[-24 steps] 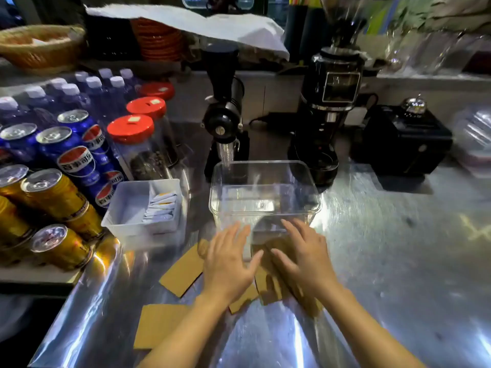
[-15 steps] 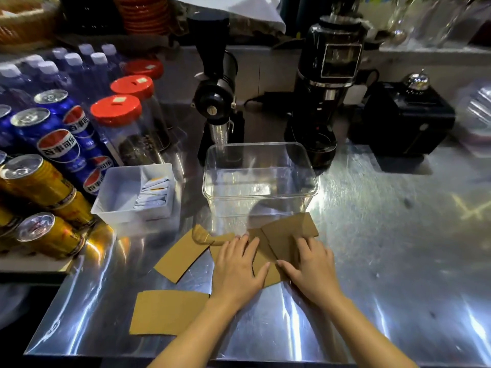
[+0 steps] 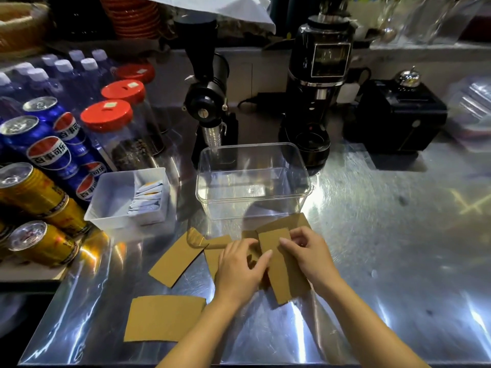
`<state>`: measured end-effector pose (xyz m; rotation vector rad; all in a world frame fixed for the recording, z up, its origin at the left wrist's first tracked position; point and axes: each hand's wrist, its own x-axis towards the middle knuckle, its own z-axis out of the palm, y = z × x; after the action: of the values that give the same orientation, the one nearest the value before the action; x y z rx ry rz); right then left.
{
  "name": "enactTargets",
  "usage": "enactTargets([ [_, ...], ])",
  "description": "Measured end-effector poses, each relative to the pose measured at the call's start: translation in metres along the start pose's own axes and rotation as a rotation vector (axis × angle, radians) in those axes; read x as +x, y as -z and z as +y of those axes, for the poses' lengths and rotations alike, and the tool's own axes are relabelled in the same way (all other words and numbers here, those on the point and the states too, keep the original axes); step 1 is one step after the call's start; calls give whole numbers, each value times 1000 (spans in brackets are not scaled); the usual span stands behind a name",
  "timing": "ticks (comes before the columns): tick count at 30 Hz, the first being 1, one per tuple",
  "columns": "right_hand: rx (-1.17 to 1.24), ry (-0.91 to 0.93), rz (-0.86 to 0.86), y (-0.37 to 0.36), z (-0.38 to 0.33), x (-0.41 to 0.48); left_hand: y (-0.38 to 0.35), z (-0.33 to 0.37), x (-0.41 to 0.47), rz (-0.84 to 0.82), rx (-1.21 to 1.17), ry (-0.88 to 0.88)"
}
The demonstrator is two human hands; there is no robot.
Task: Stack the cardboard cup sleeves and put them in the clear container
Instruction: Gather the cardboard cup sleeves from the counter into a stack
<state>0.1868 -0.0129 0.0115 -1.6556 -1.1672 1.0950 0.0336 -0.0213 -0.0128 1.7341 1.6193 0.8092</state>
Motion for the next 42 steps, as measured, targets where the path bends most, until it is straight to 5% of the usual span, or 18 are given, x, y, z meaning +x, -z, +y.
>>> enactTargets([
  [6, 245, -60, -89, -10, -10, -8, 2, 15, 7, -91, -840, 434],
  [12, 266, -74, -73, -15, -1, 0, 11, 9, 6, -211, -1236, 576],
  [17, -211, -87, 192, -6, 9, 25, 18, 1, 7, -249, -1508, 698],
  [21, -580, -210, 224, -4, 9, 37, 20, -2, 4, -236, -1571, 729],
  [28, -685, -294, 138, -6, 7, 51, 17, -7, 1, -157, -1611, 794],
  [36, 141, -43, 208, 15, 11, 44, 26, -18, 6, -140, -1586, 782],
  [42, 265, 76, -110, 14, -12, 29, 24, -14, 10, -271, -1520, 781],
])
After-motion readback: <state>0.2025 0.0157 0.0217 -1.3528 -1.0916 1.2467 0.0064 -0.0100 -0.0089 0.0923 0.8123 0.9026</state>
